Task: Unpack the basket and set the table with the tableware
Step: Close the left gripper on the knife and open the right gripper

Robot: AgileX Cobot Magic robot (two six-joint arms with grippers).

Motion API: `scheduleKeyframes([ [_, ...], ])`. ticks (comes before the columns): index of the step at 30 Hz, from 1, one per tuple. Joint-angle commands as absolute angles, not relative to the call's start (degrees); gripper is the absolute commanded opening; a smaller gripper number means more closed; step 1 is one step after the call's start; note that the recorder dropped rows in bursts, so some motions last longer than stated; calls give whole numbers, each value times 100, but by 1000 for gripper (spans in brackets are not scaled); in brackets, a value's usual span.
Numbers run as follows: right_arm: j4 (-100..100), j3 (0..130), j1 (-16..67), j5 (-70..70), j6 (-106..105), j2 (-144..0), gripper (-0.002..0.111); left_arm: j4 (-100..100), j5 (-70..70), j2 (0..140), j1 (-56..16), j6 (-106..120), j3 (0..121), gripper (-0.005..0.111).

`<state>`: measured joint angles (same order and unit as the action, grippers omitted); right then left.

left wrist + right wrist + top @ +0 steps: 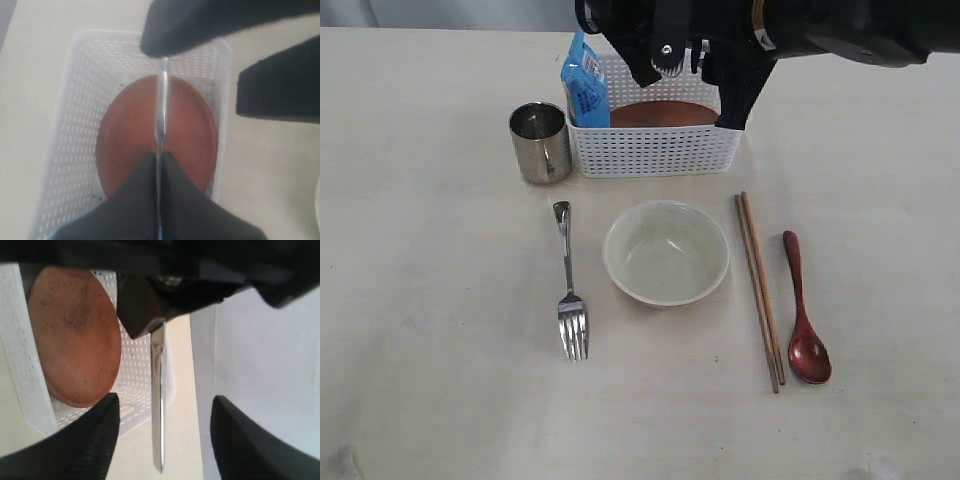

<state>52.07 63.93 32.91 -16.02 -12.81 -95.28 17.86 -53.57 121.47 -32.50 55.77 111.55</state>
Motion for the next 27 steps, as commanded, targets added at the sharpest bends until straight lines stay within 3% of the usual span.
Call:
scheduleKeyframes([
  [1,5204,6387,3281,-1531,-1225,-9437,53,2247,-5280,12121,-3041,5392,11164,0],
  [15,5238,6387,3281,-1542,-826,-8894,49,4603,-5935,12121,-1962,5215,11164,0],
  [27,5250,6387,3163,-1810,472,-8201,49,4848,-5939,12121,-1854,4656,11164,0],
])
